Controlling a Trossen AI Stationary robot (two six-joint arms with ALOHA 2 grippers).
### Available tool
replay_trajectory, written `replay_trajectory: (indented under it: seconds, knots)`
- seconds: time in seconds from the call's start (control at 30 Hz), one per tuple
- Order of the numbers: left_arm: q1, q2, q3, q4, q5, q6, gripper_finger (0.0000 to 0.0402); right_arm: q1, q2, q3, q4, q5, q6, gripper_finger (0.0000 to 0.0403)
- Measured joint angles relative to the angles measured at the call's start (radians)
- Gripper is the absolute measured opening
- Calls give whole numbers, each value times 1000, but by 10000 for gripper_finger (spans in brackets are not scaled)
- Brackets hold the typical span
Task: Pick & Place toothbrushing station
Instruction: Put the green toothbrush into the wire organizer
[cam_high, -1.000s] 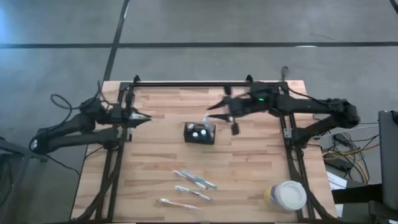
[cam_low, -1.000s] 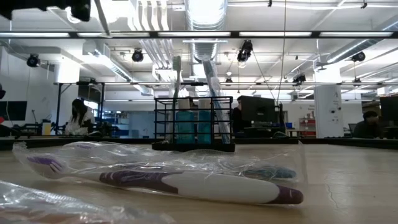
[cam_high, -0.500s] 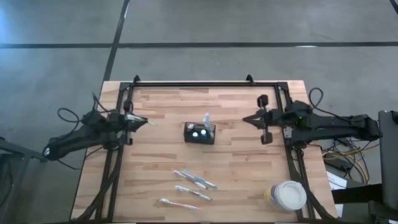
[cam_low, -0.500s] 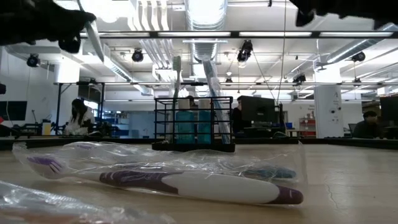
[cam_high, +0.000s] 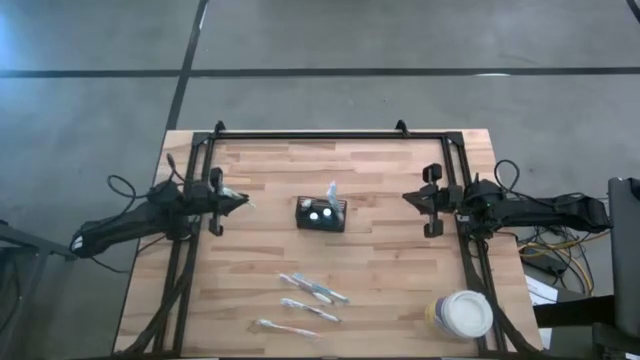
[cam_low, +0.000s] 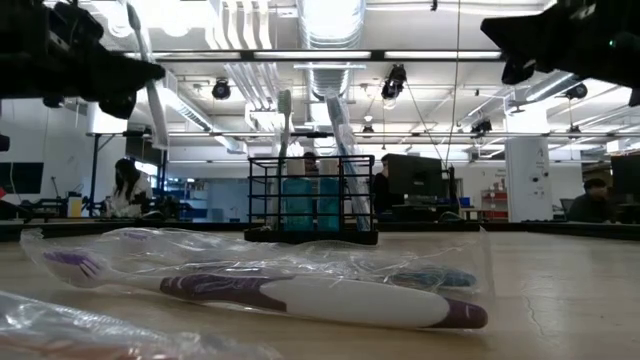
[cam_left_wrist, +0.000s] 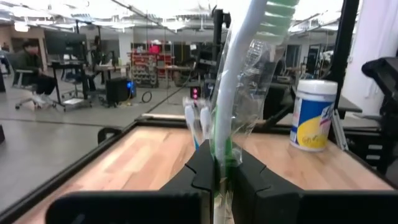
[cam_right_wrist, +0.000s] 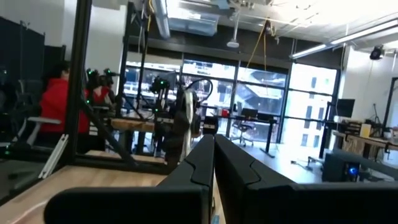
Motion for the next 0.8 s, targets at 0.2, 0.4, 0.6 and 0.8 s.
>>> replay_trajectory:
  seconds: [0.2, 0.4, 0.6, 0.8]
  knots:
    - [0, 0, -31, 1, 0, 8, 22, 0, 8, -47, 24, 26, 14, 8]
    - [1, 0, -31, 2, -9, 15, 22, 0, 7, -47, 8, 54, 25, 8]
    - [2, 0, -31, 18, -23, 14, 22, 0, 7, -47, 5, 55, 28, 8]
    - [4, 52, 40, 223, 87, -19, 22, 0, 12, -47, 7, 57, 27, 8]
